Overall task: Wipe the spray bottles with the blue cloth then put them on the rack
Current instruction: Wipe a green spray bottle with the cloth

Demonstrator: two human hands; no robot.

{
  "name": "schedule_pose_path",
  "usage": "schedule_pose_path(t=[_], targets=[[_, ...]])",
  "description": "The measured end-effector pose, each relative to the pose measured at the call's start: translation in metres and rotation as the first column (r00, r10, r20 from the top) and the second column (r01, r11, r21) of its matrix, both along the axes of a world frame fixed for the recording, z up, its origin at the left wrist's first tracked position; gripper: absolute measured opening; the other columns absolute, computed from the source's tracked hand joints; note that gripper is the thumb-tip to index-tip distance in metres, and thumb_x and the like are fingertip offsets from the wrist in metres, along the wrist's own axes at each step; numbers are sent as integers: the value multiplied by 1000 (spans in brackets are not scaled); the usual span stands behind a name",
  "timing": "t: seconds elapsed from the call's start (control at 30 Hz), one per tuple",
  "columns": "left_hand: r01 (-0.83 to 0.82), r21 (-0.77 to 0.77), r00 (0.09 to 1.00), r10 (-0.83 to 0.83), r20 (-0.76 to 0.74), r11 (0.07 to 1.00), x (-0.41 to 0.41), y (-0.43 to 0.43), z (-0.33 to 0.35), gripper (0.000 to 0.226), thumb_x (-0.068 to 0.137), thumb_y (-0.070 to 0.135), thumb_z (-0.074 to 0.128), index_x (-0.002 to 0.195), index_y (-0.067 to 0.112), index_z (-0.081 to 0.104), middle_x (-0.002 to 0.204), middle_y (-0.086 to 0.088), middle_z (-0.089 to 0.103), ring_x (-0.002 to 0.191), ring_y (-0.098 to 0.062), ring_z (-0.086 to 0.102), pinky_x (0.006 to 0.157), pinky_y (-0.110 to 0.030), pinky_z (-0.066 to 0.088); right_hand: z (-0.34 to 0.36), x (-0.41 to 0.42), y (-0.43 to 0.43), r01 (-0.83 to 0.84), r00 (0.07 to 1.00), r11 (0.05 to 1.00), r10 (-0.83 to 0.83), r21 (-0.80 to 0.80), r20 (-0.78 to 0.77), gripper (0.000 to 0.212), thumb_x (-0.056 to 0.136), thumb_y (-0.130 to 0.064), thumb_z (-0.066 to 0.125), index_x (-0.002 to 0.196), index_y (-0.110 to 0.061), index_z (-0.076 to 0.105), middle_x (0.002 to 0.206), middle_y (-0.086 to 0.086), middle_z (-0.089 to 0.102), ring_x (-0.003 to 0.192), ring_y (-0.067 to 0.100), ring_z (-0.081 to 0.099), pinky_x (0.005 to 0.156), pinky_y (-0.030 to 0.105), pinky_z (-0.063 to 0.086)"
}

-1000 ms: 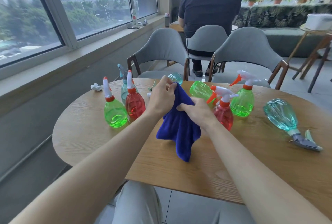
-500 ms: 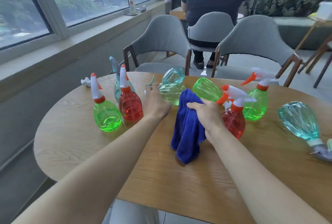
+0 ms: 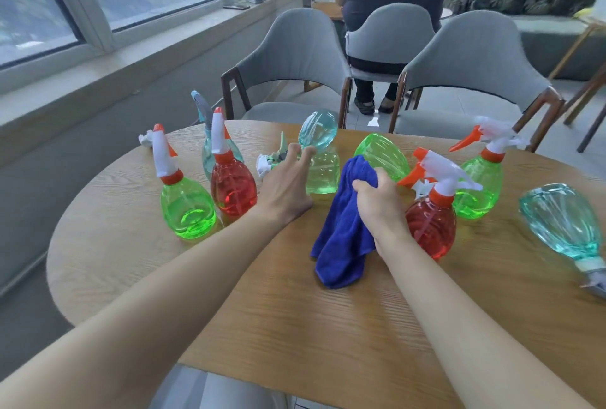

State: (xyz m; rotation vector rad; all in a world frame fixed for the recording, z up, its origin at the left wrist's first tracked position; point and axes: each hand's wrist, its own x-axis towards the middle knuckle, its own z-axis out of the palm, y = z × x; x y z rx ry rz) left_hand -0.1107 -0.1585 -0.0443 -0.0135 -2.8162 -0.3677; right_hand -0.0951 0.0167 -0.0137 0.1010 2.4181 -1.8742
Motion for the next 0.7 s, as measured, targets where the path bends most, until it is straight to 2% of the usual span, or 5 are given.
schedule_pose_path(t=[0.23,0.37,0.47,0.6,0.7], targets=[[-147,223,989,151,1,964,23,-3,7,53,86,22,67,135,15,49,132,-2,48,93,-27,61,63,-34,45,7,6,2,-68,998,997,69,25,-8,35,104,-20,53,139,-19,53,100,-7,55,88,13,54,94,37,42],[-563,640,822,436,366,524,12,6,17,87,99,63,44,159,3,23,146,-18,52,118,-40,63,97,-50,56,10,16,1,-74,997,997,74,22,-18,21,102,-20,53,121,-16,58,102,4,65,95,24,62,97,45,48],[-609,687,791,377,482,396,0,15,20,111,88,85,42,160,4,19,136,-18,58,105,-37,69,86,-47,63,11,19,5,-106,992,994,108,28,-59,10,99,-12,55,89,-14,53,82,-1,51,76,19,48,78,41,42],[-612,641,789,308,532,463,-12,27,19,123,84,92,46,156,-6,29,133,-19,56,85,-30,67,81,-39,62,12,23,8,-249,964,958,260,140,-64,8,96,-14,59,88,-13,59,80,-3,57,78,18,52,78,40,44],[-570,677,815,220,535,466,-16,38,22,105,94,81,50,156,-3,37,121,-12,46,71,-22,57,45,-26,48,8,21,13,-248,962,950,265,189,-68,11,97,-14,57,88,-6,55,78,2,55,76,21,52,75,41,43]])
